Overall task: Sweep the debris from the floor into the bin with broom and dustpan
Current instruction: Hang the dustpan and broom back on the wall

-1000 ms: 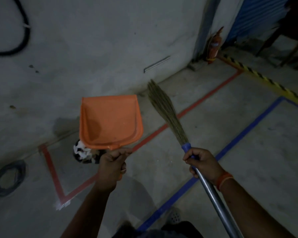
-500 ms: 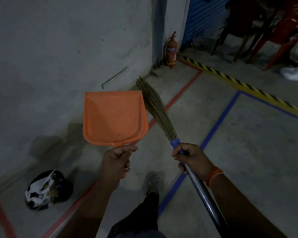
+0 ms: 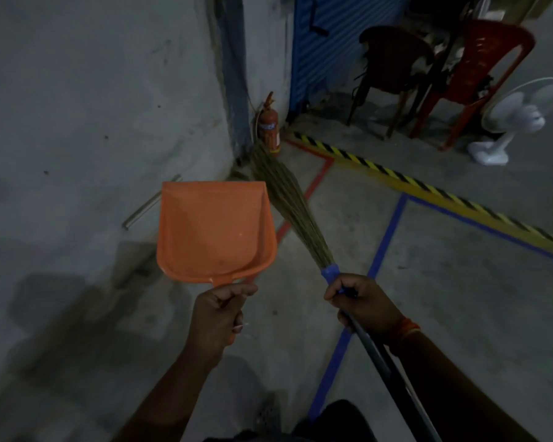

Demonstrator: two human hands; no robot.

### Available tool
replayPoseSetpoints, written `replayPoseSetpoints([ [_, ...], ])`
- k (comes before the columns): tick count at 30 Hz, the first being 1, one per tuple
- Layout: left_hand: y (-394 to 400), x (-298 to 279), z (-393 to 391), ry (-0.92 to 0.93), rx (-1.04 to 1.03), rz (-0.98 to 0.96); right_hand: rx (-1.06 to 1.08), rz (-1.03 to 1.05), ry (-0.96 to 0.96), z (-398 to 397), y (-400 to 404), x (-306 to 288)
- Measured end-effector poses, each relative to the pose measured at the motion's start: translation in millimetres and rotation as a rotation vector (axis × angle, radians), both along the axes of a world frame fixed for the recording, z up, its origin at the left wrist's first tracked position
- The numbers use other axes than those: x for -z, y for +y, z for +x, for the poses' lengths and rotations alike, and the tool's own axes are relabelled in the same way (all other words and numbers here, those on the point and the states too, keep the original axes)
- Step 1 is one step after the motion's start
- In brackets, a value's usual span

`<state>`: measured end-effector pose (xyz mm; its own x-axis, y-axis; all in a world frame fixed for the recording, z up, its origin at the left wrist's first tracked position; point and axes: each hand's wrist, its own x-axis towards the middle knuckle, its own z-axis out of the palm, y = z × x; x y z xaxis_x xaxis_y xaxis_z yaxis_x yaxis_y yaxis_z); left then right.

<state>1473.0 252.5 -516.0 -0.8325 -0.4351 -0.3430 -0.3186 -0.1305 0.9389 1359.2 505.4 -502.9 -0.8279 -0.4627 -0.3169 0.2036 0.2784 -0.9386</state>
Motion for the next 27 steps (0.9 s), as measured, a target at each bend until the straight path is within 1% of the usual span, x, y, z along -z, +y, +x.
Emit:
replayPoseSetpoints([
  [5, 20.1, -3.6, -118.7, 0.033, 0.035, 0.011, 0.007, -0.044, 0.041, -112.4, 19.6, 11.5],
  [9, 43.9, -4.6, -228.8, 0.058, 0.004, 0.024, -0.022, -0.059, 0.082, -222.8, 39.7, 17.3],
  [12, 68.3, -7.8, -308.1, 0.056, -0.039, 0.022, -0.049, -0.025, 0.086, -308.0, 58.1, 13.0],
  [16, 91.4, -22.6, -401.5, 0.07, -0.076, 0.044, -0.095, -0.047, 0.138, -415.3, 72.8, -2.7],
  [21, 98.0, -39.6, -511.9, 0.136, -0.122, 0.061, -0.153, -0.088, 0.191, -538.8, 67.7, -20.1],
  [24, 94.2, -36.8, -587.8, 0.163, -0.16, 0.027, -0.201, -0.088, 0.237, -616.7, 54.6, -20.2],
  [27, 85.4, -35.1, -669.5, 0.198, -0.198, 0.023, -0.204, -0.119, 0.262, -694.6, 37.2, -20.5],
])
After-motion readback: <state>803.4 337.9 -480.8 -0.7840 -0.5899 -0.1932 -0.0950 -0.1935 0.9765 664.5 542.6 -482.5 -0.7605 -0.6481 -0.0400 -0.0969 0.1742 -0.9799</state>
